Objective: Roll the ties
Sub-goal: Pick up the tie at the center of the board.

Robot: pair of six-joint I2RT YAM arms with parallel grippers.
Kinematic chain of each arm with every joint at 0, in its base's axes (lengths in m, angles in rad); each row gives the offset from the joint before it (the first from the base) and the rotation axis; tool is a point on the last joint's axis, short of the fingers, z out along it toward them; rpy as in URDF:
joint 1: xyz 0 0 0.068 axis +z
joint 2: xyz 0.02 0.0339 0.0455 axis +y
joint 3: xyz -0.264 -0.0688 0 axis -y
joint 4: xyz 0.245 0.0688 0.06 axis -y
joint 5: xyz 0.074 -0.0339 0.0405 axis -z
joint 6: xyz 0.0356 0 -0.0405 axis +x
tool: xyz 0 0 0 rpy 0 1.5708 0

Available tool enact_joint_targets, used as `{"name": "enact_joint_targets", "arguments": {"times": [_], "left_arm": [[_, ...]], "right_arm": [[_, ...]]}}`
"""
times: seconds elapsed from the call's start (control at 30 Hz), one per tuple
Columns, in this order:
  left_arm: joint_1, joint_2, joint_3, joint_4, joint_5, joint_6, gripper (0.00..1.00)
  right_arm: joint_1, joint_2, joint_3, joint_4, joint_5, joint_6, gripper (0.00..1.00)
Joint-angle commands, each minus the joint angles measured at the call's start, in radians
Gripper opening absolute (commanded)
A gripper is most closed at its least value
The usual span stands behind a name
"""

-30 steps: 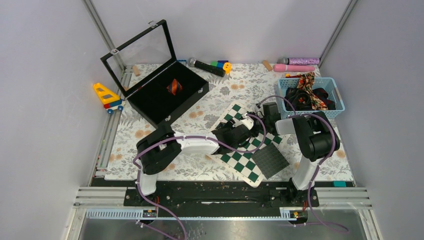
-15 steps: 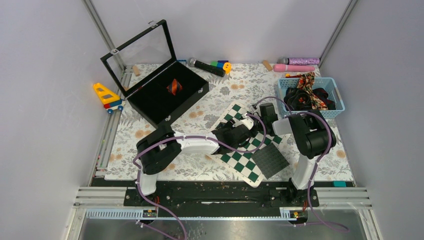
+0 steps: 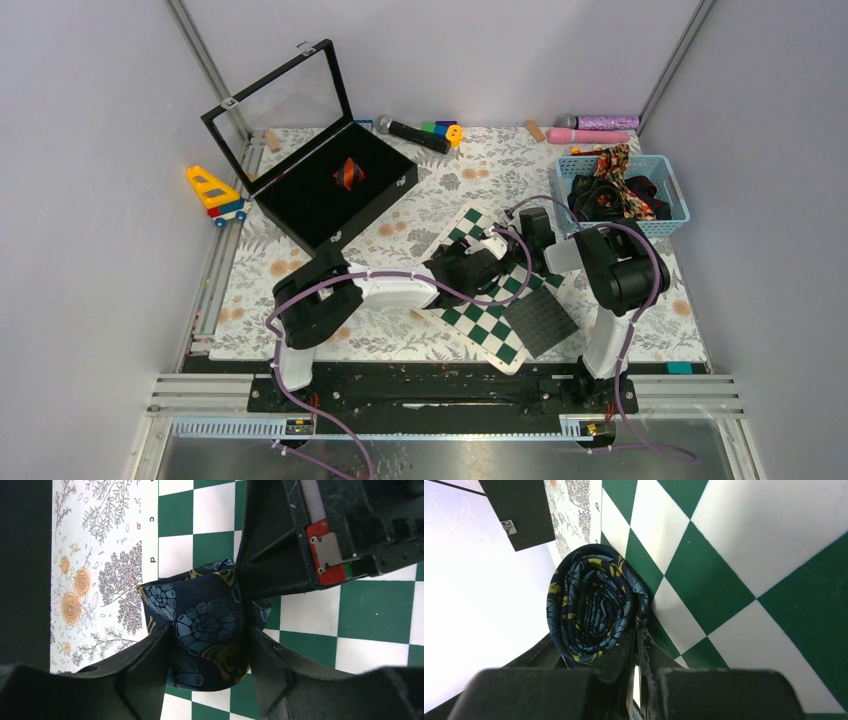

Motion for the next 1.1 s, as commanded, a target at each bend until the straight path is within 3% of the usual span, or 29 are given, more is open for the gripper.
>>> {"name": "enact_joint_targets", "arguments": {"times": [0.0,1.07], "left_arm": [[0.002,0.006,-0.01,-0.062,0.112,-0.039,0.57],[0.002,-0.06,-0.039,0.017,0.28,-0.041,0.78]], "right_arm": [[0.015,0.012,-0.008,0.119,-0.061,0.061,0.04],[0.015,0.013,0.005,0.077,-0.057,0.037,0.03]]}}
